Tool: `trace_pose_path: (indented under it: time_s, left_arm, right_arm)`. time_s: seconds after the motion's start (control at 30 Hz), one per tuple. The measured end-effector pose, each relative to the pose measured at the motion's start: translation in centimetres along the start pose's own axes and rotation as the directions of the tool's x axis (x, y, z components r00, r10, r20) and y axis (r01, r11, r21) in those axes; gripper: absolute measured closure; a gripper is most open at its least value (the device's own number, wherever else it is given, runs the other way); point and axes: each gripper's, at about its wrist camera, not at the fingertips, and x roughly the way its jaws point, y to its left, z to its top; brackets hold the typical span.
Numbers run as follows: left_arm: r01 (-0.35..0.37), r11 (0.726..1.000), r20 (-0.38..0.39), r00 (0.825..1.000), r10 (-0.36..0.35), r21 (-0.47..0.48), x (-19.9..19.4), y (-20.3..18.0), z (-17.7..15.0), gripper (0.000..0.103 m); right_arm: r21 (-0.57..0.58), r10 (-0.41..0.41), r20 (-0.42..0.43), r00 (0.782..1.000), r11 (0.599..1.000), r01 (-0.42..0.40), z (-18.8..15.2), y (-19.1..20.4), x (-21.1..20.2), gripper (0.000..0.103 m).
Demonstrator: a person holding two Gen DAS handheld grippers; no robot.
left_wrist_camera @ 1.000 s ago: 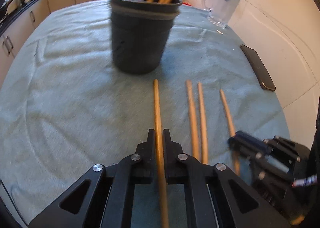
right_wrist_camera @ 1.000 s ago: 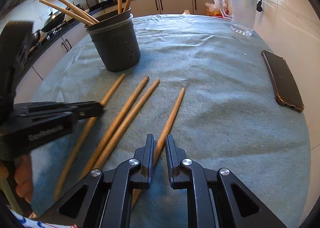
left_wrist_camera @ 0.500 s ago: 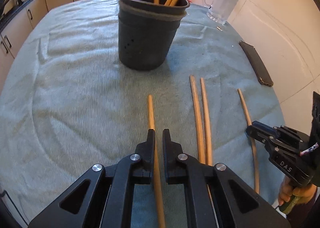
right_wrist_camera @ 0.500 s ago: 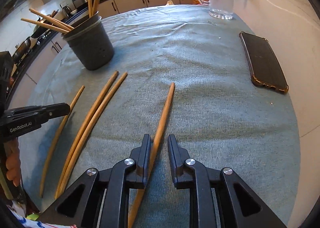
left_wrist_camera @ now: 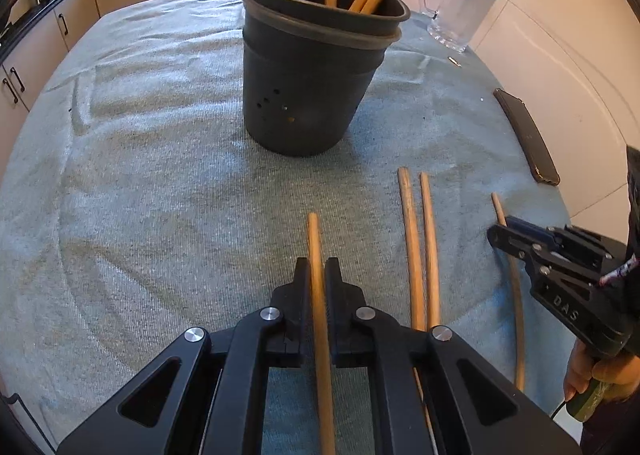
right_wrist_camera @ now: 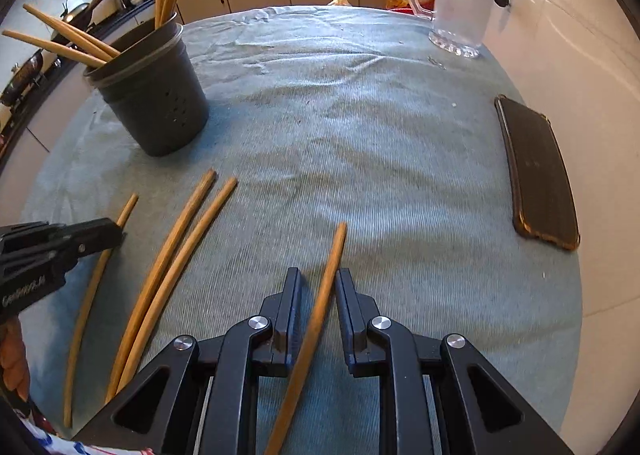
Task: Organize utensils
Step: 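Raise both held chopsticks upright and carry them above the black holder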
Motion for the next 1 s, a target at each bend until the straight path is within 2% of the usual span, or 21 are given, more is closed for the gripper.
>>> trace_pose_path:
  time_s: [0.17, 0.3, 0.37, 0.43, 0.57, 0.7, 1.0]
  left_arm:
    - [0.006, 1.0, 0.022, 1.0, -0.006, -0.002, 0.2, 0.1, 0.3, 0.096]
    - [0.007, 1.0, 0.052, 0.999, -0.007, 0.008, 0.6, -0.4, 0.6, 0.098]
    - [0.027, 1.0, 0.056, 0.998, -0.026, -0.015, 0.2, -0.1, 0.5, 0.098]
    - [0.027, 0.999, 0.097, 0.995, -0.025, -0.024, -1.3, 0.1, 0.4, 0.098]
    - [0.032, 0.999, 0.203, 0.979, -0.027, -0.023, -5.5, 0.3, 0.1, 0.098]
    - [0.054, 0.998, 0.299, 0.953, -0.043, -0.028, -9.5, 0.7, -0.6, 0.098]
    - [0.035, 0.999, 0.446, 0.894, -0.036, 0.01, -15.6, -0.5, -4.6, 0.098]
  right_arm:
    - [-0.004, -0.036, 0.011, 0.999, 0.999, 0.036, 0.8, 0.4, 0.4, 0.085]
    - [-0.001, -0.057, 0.057, 0.997, 0.998, 0.057, 0.8, 0.7, 0.5, 0.095]
    - [0.033, -0.015, 0.072, 0.997, 0.999, 0.012, 0.7, 0.3, 0.4, 0.097]
    - [0.069, 0.012, 0.095, 0.995, 0.997, -0.019, 0.7, -0.1, -0.3, 0.097]
    - [0.074, 0.045, 0.185, 0.982, 0.995, -0.06, 0.3, -0.2, -3.3, 0.097]
    - [0.066, 0.062, 0.276, 0.959, 0.994, -0.083, -0.7, 0.3, -6.9, 0.097]
    - [0.042, 0.105, 0.419, 0.902, 0.99, -0.134, -3.6, 2.2, -13.4, 0.097]
